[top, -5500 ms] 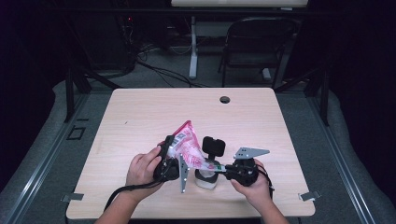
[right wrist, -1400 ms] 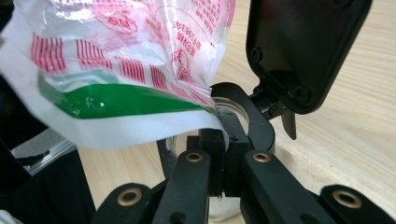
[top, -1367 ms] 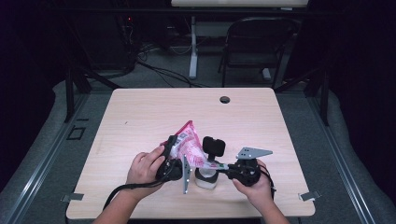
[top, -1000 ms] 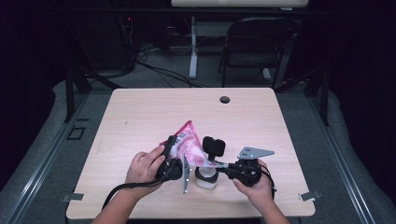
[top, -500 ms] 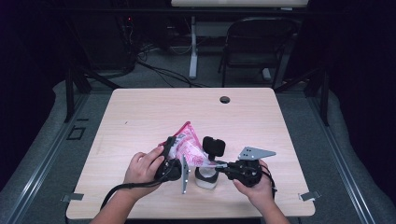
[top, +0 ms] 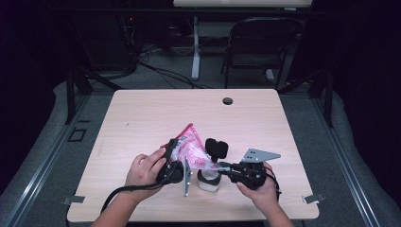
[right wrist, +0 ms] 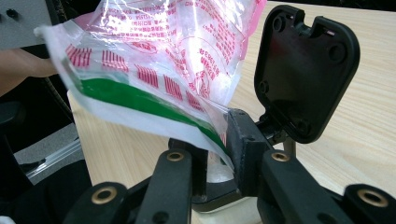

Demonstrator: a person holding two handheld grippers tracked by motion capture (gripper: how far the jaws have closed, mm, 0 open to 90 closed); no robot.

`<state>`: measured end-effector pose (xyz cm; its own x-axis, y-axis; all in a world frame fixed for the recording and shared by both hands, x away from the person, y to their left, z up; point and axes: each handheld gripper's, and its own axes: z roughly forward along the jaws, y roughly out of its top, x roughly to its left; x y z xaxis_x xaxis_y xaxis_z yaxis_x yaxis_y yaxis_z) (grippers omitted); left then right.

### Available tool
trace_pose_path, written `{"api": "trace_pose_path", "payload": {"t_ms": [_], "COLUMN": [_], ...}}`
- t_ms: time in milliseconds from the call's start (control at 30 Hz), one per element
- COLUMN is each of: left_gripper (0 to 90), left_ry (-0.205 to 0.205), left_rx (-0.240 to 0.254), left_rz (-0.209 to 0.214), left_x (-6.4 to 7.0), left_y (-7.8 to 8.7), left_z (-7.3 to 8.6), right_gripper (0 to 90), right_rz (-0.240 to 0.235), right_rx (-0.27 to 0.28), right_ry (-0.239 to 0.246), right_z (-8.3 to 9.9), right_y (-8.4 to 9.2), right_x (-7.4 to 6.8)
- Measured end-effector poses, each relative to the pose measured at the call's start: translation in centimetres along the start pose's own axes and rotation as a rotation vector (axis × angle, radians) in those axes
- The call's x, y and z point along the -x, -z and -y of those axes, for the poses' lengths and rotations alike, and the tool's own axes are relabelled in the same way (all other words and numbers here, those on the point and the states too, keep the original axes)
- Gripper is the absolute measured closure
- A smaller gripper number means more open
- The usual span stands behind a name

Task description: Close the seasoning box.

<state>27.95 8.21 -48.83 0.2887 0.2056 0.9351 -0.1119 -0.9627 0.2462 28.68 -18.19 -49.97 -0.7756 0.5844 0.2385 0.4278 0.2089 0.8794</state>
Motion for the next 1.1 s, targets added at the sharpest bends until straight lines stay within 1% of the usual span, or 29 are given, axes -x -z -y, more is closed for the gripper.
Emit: {"api": "trace_pose_path", "payload": {"t_ms": [167, 300, 467, 533, 567, 633, 700, 800, 933, 1100], "left_gripper": [70.5, 70.6, 70.6, 70.7, 70.7, 70.7, 70.8, 70.9, 71.1, 71.2], "left_ry": [-0.005, -0.004, -0.003, -0.002, -0.01, -0.009, -0.008, -0.008, -0.007, -0.011], "left_rx": [-0.005, -0.009, -0.014, -0.02, -0.018, -0.02, -0.018, -0.009, -0.013, -0.01], "left_rz": [-0.003, -0.001, 0.006, 0.011, 0.006, 0.007, 0.008, -0.001, -0.005, -0.01], "left_x": [-0.04, -0.07, -0.08, -0.06, -0.07, -0.02, -0.04, -0.04, -0.15, -0.24], "left_y": [0.04, 0.09, -0.01, -0.04, -0.06, -0.09, -0.04, 0.01, 0.15, 0.34], "left_z": [0.09, 0.14, 0.25, 0.31, 0.32, 0.34, 0.31, 0.23, 0.09, -0.12], "right_gripper": [75.7, 70.7, 72.8, 72.4, 72.1, 71.0, 74.8, 84.4, 88.1, 89.9], "right_rz": [-0.006, -0.006, -0.012, -0.019, -0.018, -0.013, -0.017, -0.013, 0.001, 0.016], "right_rx": [0.008, 0.009, 0.006, 0.008, 0.006, 0.005, 0.007, -0.008, -0.031, -0.04], "right_ry": [0.001, 0.013, 0.018, 0.022, 0.027, 0.035, 0.033, 0.032, 0.046, 0.052], "right_z": [-0.03, -0.08, -0.14, -0.17, -0.19, -0.24, -0.24, -0.18, -0.08, 0.05], "right_y": [0.0, -0.02, 0.0, 0.03, 0.06, 0.13, 0.17, 0.1, -0.12, -0.28], "right_x": [-0.08, -0.18, -0.32, -0.4, -0.41, -0.4, -0.36, -0.35, -0.44, -0.35]}}
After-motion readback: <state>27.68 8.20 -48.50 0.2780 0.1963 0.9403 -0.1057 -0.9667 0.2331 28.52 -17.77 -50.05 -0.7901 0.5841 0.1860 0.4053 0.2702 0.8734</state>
